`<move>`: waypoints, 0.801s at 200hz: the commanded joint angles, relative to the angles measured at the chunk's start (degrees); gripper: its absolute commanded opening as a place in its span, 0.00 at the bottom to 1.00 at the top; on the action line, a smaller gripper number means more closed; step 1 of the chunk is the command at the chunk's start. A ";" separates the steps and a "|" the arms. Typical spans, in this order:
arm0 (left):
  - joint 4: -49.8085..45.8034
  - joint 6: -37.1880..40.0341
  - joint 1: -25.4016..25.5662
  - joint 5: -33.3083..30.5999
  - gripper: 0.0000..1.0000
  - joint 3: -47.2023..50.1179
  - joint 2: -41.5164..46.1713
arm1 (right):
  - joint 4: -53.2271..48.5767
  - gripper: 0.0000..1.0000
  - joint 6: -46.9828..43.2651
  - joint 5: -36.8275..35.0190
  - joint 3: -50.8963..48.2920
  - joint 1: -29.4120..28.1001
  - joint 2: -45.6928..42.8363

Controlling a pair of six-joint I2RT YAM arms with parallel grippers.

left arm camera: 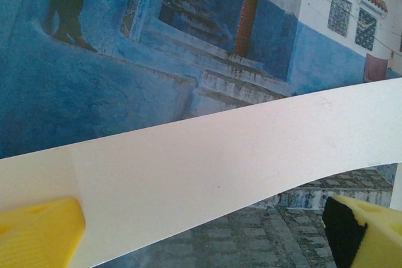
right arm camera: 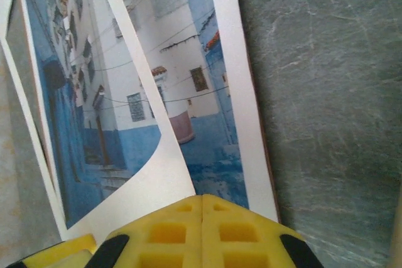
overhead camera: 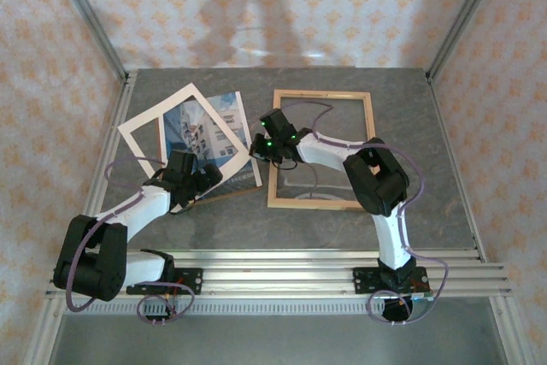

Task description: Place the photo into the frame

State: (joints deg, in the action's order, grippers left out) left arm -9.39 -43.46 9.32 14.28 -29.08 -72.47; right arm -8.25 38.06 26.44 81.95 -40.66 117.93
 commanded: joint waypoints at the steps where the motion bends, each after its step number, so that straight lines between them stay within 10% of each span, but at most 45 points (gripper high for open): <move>1: -2.91 -0.73 -0.11 0.65 1.00 2.21 -1.78 | -3.79 0.00 -1.87 -1.34 1.24 -0.56 0.31; 160: -0.78 -5.78 12.30 -0.17 1.00 -2.54 -4.49 | -5.93 0.00 -1.14 -8.24 -22.21 1.97 -22.23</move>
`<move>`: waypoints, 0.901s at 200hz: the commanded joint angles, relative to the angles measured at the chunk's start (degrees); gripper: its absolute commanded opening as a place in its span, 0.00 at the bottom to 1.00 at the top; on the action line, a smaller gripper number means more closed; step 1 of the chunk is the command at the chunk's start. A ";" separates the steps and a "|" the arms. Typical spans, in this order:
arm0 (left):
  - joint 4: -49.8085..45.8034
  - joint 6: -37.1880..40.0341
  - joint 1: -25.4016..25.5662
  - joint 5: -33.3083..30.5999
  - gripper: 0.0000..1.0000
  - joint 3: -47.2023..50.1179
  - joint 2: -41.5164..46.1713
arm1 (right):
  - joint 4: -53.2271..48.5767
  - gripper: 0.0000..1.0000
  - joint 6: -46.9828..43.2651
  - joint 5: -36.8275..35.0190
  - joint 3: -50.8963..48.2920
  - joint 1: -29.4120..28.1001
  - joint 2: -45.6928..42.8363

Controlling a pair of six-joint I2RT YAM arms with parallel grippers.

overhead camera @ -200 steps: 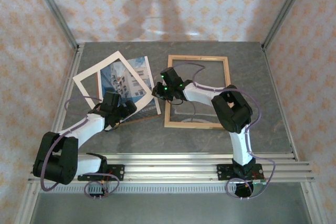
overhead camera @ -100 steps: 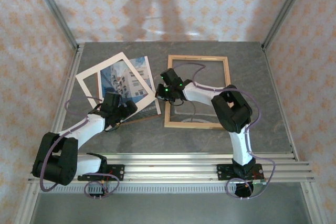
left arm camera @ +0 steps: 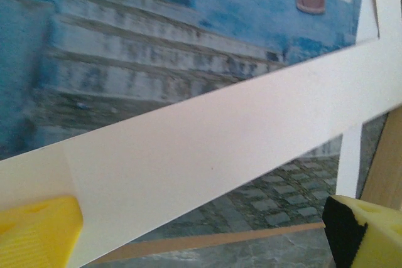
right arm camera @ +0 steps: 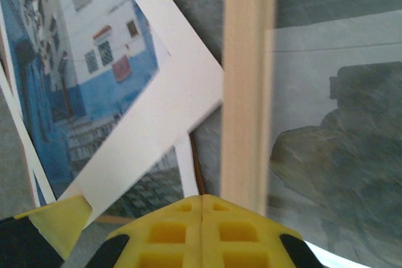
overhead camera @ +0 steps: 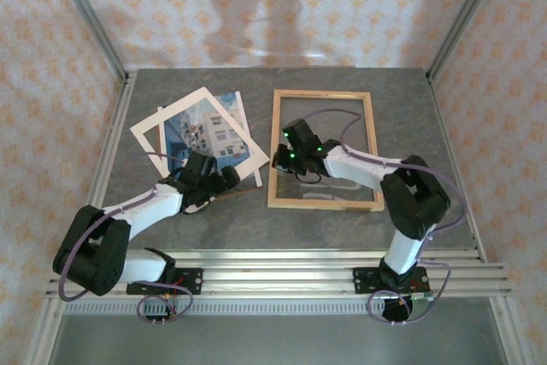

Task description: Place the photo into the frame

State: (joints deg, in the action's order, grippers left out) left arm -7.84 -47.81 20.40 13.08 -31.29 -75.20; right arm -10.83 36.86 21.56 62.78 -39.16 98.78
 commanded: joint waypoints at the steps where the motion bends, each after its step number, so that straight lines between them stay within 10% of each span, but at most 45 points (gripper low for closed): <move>1: -2.44 -1.38 1.22 1.00 1.00 -0.30 -1.77 | -3.42 0.00 -0.03 -3.37 -3.08 0.47 -3.12; 61: -15.95 4.31 0.11 -8.90 1.00 -3.30 4.42 | -14.61 0.25 -14.47 -3.25 12.71 0.38 4.53; 180: -12.42 2.56 -4.49 -5.25 1.00 3.07 5.17 | -29.82 0.51 -24.61 -1.86 49.33 -0.22 34.78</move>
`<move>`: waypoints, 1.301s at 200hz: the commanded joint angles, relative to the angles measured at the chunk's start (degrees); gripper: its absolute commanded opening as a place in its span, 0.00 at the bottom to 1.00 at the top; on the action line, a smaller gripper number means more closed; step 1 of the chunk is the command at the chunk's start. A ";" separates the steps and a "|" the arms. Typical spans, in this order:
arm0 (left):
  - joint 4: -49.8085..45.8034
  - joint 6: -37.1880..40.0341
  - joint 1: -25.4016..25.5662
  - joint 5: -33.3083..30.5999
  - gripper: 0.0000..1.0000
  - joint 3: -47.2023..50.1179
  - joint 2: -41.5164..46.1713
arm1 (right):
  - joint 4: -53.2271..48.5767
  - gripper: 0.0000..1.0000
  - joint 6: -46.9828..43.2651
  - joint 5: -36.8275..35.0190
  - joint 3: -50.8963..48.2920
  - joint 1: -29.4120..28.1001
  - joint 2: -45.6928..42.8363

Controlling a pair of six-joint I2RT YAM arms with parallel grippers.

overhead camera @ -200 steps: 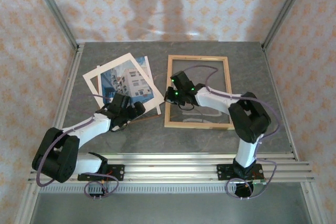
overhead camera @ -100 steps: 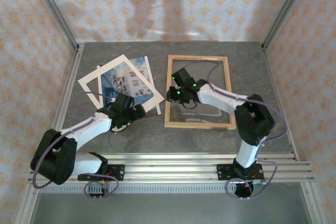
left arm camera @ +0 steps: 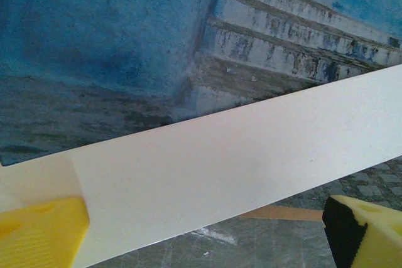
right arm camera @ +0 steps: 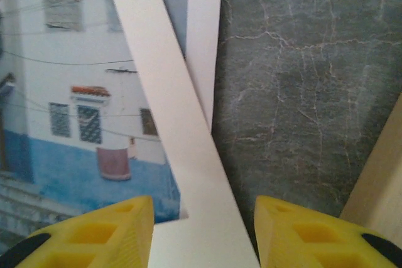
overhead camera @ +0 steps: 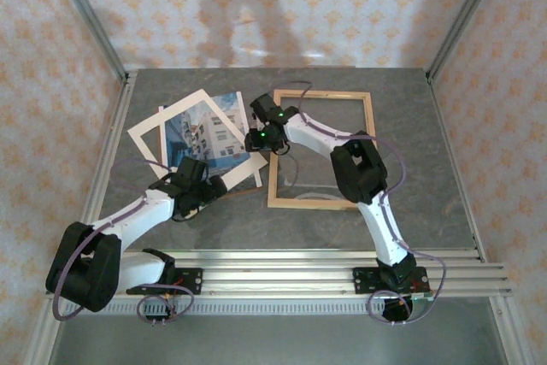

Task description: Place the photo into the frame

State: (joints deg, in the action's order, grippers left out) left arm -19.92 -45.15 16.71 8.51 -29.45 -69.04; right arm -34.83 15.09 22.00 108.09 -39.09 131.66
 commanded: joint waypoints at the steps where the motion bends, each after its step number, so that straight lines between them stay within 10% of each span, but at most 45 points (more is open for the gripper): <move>1: -0.31 -0.11 -0.80 -0.69 1.00 1.24 -1.00 | -5.98 0.51 -2.90 -2.26 4.21 -0.28 2.06; 177: -5.35 2.96 -4.32 -4.38 1.00 0.54 0.57 | -9.51 0.64 -0.79 -4.20 3.54 -4.06 5.66; 260: -3.87 2.85 -4.30 -2.98 1.00 0.36 -0.77 | 0.18 0.57 3.72 10.70 -7.96 -3.69 -3.00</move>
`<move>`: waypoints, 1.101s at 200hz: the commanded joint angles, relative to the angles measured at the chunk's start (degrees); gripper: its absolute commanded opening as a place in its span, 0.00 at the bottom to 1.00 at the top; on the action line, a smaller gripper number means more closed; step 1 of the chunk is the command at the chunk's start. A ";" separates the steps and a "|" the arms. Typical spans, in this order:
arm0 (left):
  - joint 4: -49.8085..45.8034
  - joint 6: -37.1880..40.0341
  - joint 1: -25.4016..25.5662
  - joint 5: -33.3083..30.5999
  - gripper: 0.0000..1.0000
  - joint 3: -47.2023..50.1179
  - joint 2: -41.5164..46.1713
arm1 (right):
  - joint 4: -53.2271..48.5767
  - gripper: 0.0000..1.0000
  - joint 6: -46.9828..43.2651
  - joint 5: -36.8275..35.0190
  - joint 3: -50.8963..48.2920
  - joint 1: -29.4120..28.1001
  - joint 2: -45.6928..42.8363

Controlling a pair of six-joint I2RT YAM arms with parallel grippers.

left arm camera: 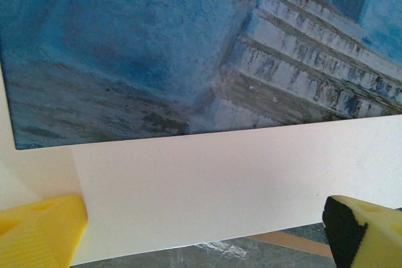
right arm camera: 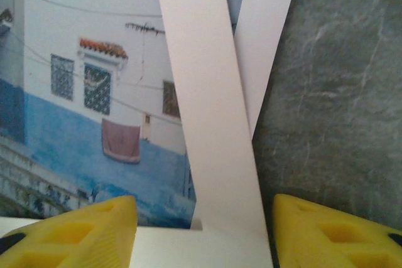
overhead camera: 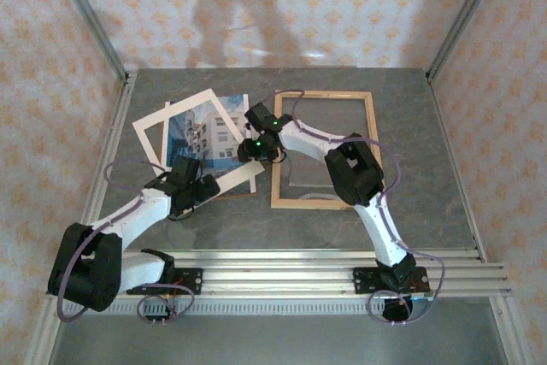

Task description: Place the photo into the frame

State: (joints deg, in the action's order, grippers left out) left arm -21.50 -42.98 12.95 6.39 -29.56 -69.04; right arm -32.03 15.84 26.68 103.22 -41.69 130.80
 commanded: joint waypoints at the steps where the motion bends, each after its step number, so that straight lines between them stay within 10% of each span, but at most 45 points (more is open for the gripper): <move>1: -2.31 0.70 -0.55 -0.86 1.00 0.47 -0.81 | -2.52 0.56 3.02 5.98 -3.14 -1.05 -2.23; 111: -3.73 1.49 -0.49 -1.12 1.00 -0.81 -0.69 | 6.73 0.45 8.89 11.11 -10.10 2.69 -10.07; 220: -4.09 1.32 -0.54 -1.54 1.00 -1.24 0.15 | 10.78 0.05 10.42 15.93 -13.01 4.33 -9.93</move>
State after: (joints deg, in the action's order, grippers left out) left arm -23.49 -41.93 12.95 6.24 -29.95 -69.14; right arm -23.38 26.35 39.33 91.37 -37.41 122.48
